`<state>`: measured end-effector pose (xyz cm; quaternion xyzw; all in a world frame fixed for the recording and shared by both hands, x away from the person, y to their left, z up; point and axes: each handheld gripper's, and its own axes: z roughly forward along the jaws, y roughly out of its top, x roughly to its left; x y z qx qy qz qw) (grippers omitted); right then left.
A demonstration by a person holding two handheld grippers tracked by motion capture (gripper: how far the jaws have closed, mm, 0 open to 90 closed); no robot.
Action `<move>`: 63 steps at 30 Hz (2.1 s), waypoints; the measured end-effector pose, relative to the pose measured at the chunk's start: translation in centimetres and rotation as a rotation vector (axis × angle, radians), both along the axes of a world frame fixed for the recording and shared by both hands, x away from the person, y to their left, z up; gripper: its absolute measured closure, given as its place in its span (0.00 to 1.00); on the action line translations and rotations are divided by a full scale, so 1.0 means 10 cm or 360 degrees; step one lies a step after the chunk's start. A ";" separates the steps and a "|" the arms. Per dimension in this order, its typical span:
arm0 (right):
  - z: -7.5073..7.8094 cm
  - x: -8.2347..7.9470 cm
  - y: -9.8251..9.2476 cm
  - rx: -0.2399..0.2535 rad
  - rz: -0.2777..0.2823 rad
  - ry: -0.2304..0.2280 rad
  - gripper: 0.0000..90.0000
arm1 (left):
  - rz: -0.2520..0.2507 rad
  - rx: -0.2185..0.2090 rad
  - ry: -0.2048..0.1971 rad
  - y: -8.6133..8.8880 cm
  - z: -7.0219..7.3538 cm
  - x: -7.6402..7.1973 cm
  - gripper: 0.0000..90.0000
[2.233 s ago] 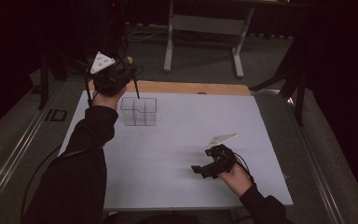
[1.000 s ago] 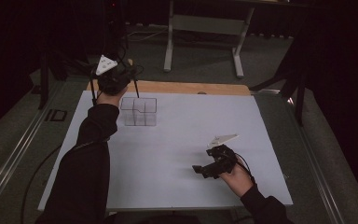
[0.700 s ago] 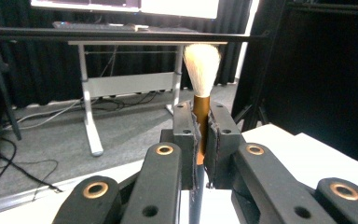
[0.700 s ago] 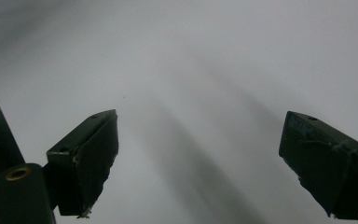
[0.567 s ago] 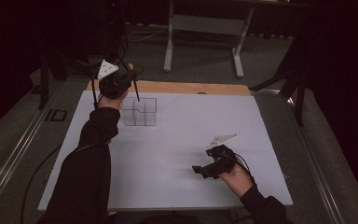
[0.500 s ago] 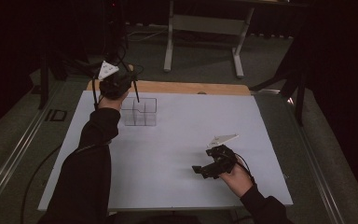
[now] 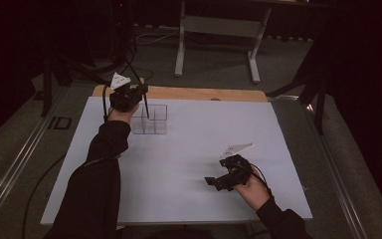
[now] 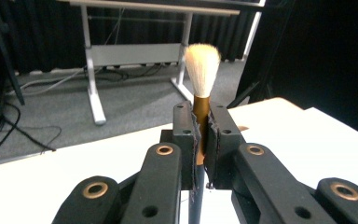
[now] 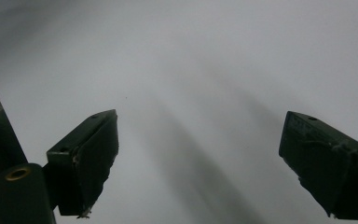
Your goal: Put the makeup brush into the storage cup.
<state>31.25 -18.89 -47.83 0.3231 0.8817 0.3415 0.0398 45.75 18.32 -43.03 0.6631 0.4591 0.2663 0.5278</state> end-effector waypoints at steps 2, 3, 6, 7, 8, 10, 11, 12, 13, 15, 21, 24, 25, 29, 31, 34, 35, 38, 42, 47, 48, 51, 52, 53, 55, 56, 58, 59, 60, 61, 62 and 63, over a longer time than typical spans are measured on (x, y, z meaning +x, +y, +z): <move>0.00 0.00 0.00 0.0000 -0.0001 0.0004 0.13 | 0.0005 0.0018 0.0019 -0.01 -0.02 0.00 0.93; 0.00 0.00 0.00 -0.0002 0.0001 0.0003 0.13 | 0.0010 0.0025 0.0023 -0.02 -0.02 0.00 0.93; 0.00 0.00 0.00 -0.0002 0.0003 0.0003 0.13 | 0.0019 0.0030 0.0041 -0.03 -0.04 0.00 0.93; 0.00 0.00 0.00 -0.0001 0.0004 0.0005 0.13 | 0.0020 0.0031 0.0047 -0.03 -0.05 0.00 0.93; 0.00 0.00 0.00 -0.0001 0.0004 0.0005 0.13 | 0.0015 0.0027 0.0052 -0.03 -0.06 0.00 0.93; 0.00 0.00 0.01 -0.0001 0.0006 0.0008 0.13 | 0.0019 0.0024 0.0063 -0.04 -0.07 0.00 0.93; 0.00 0.00 0.01 -0.0002 0.0004 0.0005 0.13 | 0.0024 0.0028 0.0068 -0.04 -0.08 0.00 0.93; 0.00 0.00 0.01 0.0001 0.0006 0.0008 0.13 | 0.0030 0.0029 0.0073 -0.04 -0.09 0.01 0.93; 0.00 0.00 0.01 0.0001 0.0005 0.0007 0.13 | 0.0027 0.0025 0.0081 -0.04 -0.10 0.01 0.93; 0.00 0.00 0.00 0.0002 0.0005 0.0009 0.13 | 0.0036 0.0024 0.0096 -0.04 -0.11 0.02 0.93; 0.00 0.00 0.00 0.0004 0.0009 0.0009 0.13 | 0.0091 0.0057 0.0214 -0.08 -0.04 0.05 0.48; 0.00 0.00 0.00 0.0003 0.0007 0.0005 0.13 | 0.0110 0.0101 0.0245 -0.10 0.04 0.06 0.22; 0.01 0.00 0.00 0.0004 0.0007 0.0005 0.13 | 0.0124 0.0097 0.0258 -0.10 0.06 0.06 0.17; 0.01 0.00 0.00 0.0008 0.0003 0.0003 0.13 | 0.0171 0.0115 0.0267 -0.09 0.15 0.05 0.11; 0.02 0.00 0.00 0.0012 0.0000 -0.0001 0.13 | 0.0168 0.0119 0.0266 -0.07 0.19 0.04 0.09; 0.02 0.00 0.00 0.0013 0.0000 0.0000 0.13 | 0.0162 0.0086 0.0277 -0.05 0.23 0.02 0.06; 0.02 0.00 0.00 0.0013 -0.0003 0.0000 0.13 | 0.0180 0.0087 0.0275 -0.04 0.25 0.01 0.05; 0.02 0.00 0.00 0.0012 -0.0007 -0.0002 0.13 | 0.0118 0.0059 0.0293 -0.01 0.29 -0.01 0.00; 0.02 0.00 0.01 0.0012 -0.0005 -0.0001 0.13 | 0.0068 0.0047 0.0319 0.01 0.32 -0.04 0.00; 0.03 0.00 0.01 0.0014 -0.0007 -0.0006 0.13 | -0.0018 0.0039 0.0305 -0.01 0.37 -0.11 0.00; 0.03 0.00 0.01 0.0017 -0.0006 -0.0003 0.13 | -0.0013 0.0055 0.0292 -0.02 0.38 -0.13 0.00; 0.03 0.00 0.00 0.0018 -0.0007 -0.0005 0.13 | -0.0062 0.0052 0.0296 -0.04 0.41 -0.18 0.00; 0.03 0.00 0.00 0.0017 -0.0008 -0.0007 0.13 | -0.0073 0.0040 0.0300 -0.03 0.42 -0.19 0.00; 0.03 0.00 0.00 0.0018 -0.0008 -0.0006 0.13 | -0.0068 0.0043 0.0283 -0.03 0.43 -0.21 0.00; 0.04 0.00 0.00 0.0019 -0.0008 -0.0007 0.13 | -0.0085 0.0033 0.0284 -0.03 0.45 -0.25 0.00; 0.04 0.00 0.00 0.0019 -0.0009 -0.0010 0.13 | -0.0094 0.0028 0.0269 -0.02 0.46 -0.28 0.00; 0.04 0.00 0.00 0.0019 -0.0014 -0.0021 0.12 | -0.0107 0.0023 0.0274 0.00 0.48 -0.31 0.00; 0.05 0.00 0.00 0.0021 -0.0012 -0.0019 0.12 | -0.0118 0.0011 0.0276 0.01 0.49 -0.33 0.00; 0.05 0.00 0.00 0.0022 -0.0012 -0.0016 0.12 | -0.0125 0.0013 0.0281 0.01 0.50 -0.35 0.00; 0.05 0.00 0.01 0.0022 -0.0013 -0.0021 0.12 | -0.0134 0.0007 0.0281 0.02 0.51 -0.38 0.00; 0.06 -0.01 0.01 0.0022 -0.0010 -0.0019 0.12 | -0.0147 0.0003 0.0286 0.03 0.51 -0.39 0.00; 0.06 -0.01 0.01 0.0024 -0.0013 -0.0021 0.12 | -0.0152 0.0013 0.0292 0.03 0.51 -0.42 0.00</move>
